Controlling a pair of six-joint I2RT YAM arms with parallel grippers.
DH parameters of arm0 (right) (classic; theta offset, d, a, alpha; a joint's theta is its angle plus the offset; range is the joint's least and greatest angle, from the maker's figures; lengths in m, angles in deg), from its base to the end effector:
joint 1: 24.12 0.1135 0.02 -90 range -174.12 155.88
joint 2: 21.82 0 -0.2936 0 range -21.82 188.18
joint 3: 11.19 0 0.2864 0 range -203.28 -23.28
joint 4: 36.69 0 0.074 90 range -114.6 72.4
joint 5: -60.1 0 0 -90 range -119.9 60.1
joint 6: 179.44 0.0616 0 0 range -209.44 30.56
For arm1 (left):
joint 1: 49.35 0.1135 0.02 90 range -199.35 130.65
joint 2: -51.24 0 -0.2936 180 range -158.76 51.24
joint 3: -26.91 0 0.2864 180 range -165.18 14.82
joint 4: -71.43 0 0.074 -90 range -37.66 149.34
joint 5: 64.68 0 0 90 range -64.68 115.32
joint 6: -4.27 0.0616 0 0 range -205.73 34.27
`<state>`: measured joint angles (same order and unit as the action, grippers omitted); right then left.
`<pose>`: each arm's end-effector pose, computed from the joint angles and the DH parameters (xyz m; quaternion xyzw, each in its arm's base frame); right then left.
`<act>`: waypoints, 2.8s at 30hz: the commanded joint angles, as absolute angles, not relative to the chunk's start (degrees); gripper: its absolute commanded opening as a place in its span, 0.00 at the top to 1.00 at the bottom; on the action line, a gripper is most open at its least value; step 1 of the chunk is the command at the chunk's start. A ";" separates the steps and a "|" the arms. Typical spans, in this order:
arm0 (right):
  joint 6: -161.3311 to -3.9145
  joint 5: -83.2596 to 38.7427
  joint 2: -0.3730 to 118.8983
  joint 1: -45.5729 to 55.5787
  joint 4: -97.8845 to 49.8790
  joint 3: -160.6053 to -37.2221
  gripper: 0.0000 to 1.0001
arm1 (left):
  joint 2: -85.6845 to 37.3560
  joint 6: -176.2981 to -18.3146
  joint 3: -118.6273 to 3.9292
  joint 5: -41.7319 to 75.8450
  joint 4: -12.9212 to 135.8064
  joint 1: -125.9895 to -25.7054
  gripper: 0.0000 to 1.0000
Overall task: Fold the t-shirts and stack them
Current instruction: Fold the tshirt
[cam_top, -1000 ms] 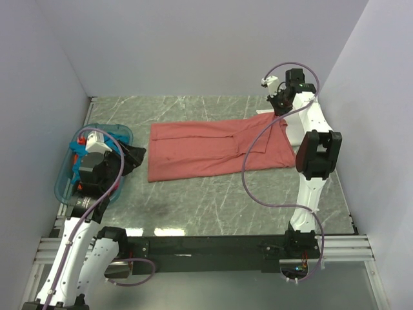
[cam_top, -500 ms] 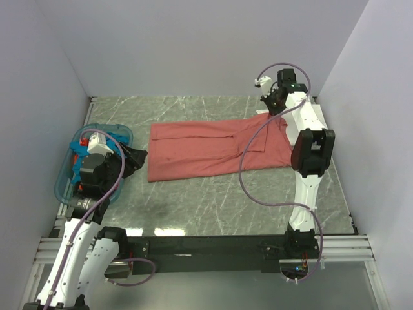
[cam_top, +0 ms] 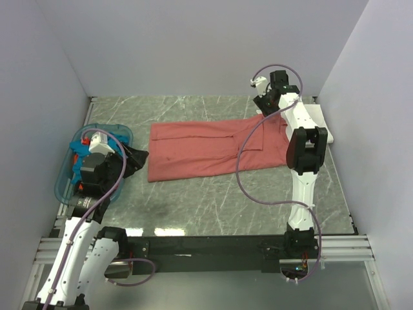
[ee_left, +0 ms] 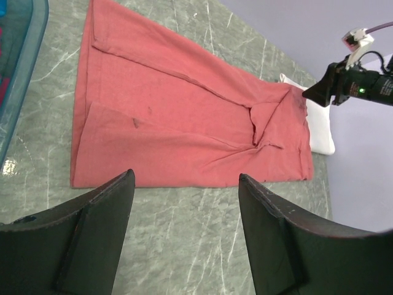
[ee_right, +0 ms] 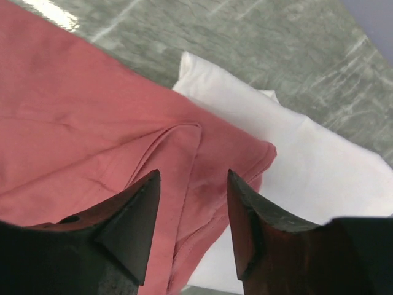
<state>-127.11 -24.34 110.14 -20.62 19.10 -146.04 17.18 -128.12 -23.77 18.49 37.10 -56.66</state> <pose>0.5825 0.0416 0.2383 -0.3474 0.8810 -0.0494 0.3172 0.1776 -0.0302 0.3187 -0.2094 0.7792 -0.2911 0.5141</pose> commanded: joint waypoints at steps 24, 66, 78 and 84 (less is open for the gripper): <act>-118.91 -8.86 90.51 -22.02 19.55 -115.23 0.54 | 13.00 -104.27 -30.28 24.43 40.70 -57.70 0.17; -94.01 -1.87 102.01 -19.91 15.12 -127.33 1.00 | 20.66 -104.71 -23.85 29.53 41.41 -57.70 0.16; -93.03 4.29 112.76 -17.27 16.55 -142.14 0.52 | 18.72 -104.80 -24.03 30.77 40.71 -57.70 0.17; -107.16 8.94 97.93 -20.60 19.16 -132.29 0.50 | 16.97 -107.86 -23.68 29.19 41.23 -57.70 0.13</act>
<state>-97.86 4.78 109.75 -17.95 17.73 -134.65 17.99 -106.11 -23.55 29.79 39.72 -57.60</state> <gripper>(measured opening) 0.498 0.855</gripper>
